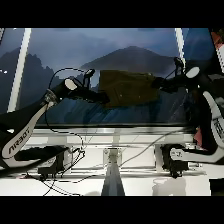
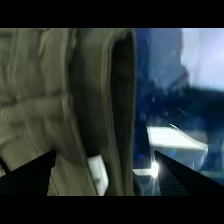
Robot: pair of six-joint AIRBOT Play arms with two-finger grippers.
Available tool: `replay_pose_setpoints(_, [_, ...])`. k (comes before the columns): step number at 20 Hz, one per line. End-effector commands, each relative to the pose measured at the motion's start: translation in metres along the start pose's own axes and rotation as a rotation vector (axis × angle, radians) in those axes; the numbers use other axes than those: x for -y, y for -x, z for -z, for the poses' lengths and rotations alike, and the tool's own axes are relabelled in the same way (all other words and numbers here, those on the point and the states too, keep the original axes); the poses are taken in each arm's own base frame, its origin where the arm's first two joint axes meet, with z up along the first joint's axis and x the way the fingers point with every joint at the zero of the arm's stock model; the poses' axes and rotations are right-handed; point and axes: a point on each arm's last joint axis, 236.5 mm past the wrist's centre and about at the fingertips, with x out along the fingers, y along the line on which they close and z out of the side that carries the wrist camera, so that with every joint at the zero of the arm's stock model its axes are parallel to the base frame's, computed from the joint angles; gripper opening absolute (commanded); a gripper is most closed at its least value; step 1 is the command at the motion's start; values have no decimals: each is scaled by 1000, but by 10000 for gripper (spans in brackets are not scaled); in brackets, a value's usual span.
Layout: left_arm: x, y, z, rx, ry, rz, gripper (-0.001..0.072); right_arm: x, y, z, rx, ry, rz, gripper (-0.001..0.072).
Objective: Fold the clothes and pants, and hang the long-sleeved shirts on hangers.
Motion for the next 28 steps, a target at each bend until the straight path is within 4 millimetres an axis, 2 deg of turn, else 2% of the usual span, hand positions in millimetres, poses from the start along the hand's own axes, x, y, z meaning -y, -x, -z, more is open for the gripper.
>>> replay_pose_setpoints(1, [0, -1, 0, -1, 0, 2, 692, 10, -14, -10, -140, -9, -21, 703])
replay_pose_setpoints(3, [0, -1, 0, -1, 0, 2, 692, 14, -13, -19, -167, -47, -71, 687])
replay_pose_setpoints(4, [0, -1, 0, -1, 0, 2, 692, 9, -13, -18, -184, -67, -125, 686])
replay_pose_setpoints(5, [0, -1, 0, -2, 0, 1, 692, 6, -16, -13, -214, -73, -173, 686])
replay_pose_setpoints(7, [0, -1, 0, -1, 0, 1, 692, 3, -27, 11, -323, -45, -224, 686])
replay_pose_setpoints(9, [0, -1, 0, -1, -1, 1, 692, -21, -38, 32, -423, -44, -339, 685])
replay_pose_setpoints(11, [0, -1, -1, 3, 0, -1, 692, -56, -48, 36, -438, -23, -444, 680])
replay_pose_setpoints(12, [-1, -1, -3, 11, -1, -5, 692, -73, -51, 36, -420, 37, -479, 581])
replay_pose_setpoints(13, [-3, -1, -6, 23, -1, -11, 692, -92, -51, 35, -400, 102, -521, 327])
replay_pose_setpoints(14, [-5, 0, -10, 40, -1, -19, 692, -107, -51, 34, -383, 146, -541, 112])
replay_pose_setpoints(15, [-6, 1, -13, 50, -7, -25, 692, -120, -48, 30, -368, 182, -554, 44])
replay_pose_setpoints(17, [-9, 12, -26, 78, -41, -46, 692, -138, -32, 14, -311, 258, -549, 43])
replay_pose_setpoints(19, [-12, 38, -50, 130, -108, -86, 692, -150, 0, -19, -188, 321, -523, 43])
replay_pose_setpoints(21, [-11, 75, -77, 210, -186, -139, 692, -145, 41, -61, -32, 312, -420, 42])
replay_pose_setpoints(22, [-8, 98, -90, 263, -221, -164, 692, -134, 64, -79, 45, 295, -344, 42])
replay_pose_setpoints(24, [0, 144, -108, 365, -278, -212, 692, -102, 123, -109, 197, 245, -184, 42])
replay_pose_setpoints(26, [2, 186, -115, 451, -313, -265, 692, -70, 186, -122, 331, 132, -89, 43])
replay_pose_setpoints(28, [6, 227, -118, 542, -324, -300, 692, -32, 248, -121, 463, -19, -5, 43])
